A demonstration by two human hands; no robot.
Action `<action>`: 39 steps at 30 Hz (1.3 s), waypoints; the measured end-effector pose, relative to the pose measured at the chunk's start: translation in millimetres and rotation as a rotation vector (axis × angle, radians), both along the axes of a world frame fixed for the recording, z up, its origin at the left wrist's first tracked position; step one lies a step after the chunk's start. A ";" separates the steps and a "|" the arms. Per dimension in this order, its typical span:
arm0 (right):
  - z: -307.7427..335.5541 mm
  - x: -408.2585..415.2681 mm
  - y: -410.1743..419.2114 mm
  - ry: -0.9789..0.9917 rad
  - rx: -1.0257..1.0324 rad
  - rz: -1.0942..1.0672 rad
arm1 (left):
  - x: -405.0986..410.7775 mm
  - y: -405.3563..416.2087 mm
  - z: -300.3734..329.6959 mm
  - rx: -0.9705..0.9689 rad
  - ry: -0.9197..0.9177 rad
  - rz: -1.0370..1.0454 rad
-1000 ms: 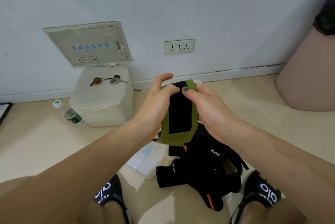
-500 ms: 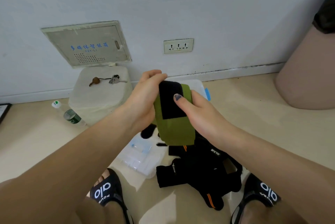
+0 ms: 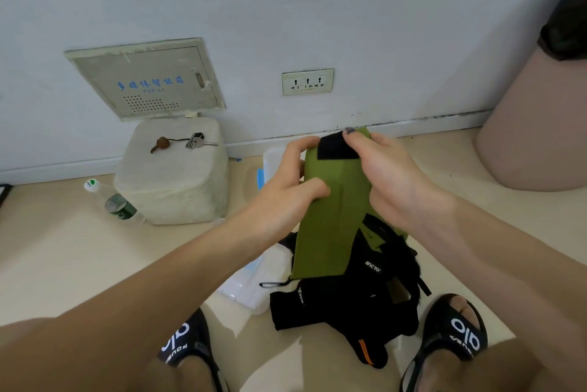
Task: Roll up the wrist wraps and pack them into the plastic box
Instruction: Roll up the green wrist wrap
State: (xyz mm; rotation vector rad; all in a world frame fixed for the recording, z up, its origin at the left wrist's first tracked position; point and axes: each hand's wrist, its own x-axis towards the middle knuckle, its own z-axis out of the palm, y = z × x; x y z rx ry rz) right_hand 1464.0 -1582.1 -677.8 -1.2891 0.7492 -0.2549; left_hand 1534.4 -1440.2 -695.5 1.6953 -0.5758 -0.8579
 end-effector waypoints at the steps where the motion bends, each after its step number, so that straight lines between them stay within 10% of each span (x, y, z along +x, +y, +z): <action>1: 0.3 -0.1 -5.0 -0.010 0.030 -0.001 | -1.8 0.3 -0.4 -0.006 -0.027 -0.022; 14: -1.1 -6.8 -6.1 0.088 0.060 0.128 | 25.6 5.1 15.8 -0.059 0.196 0.158; 30: 8.8 -10.8 -19.6 -0.087 0.057 0.309 | 38.3 16.3 19.3 0.061 -0.521 -0.060; 39: 3.0 -9.1 -15.2 -0.133 -0.354 0.317 | 42.5 12.3 18.0 0.062 -0.681 -0.018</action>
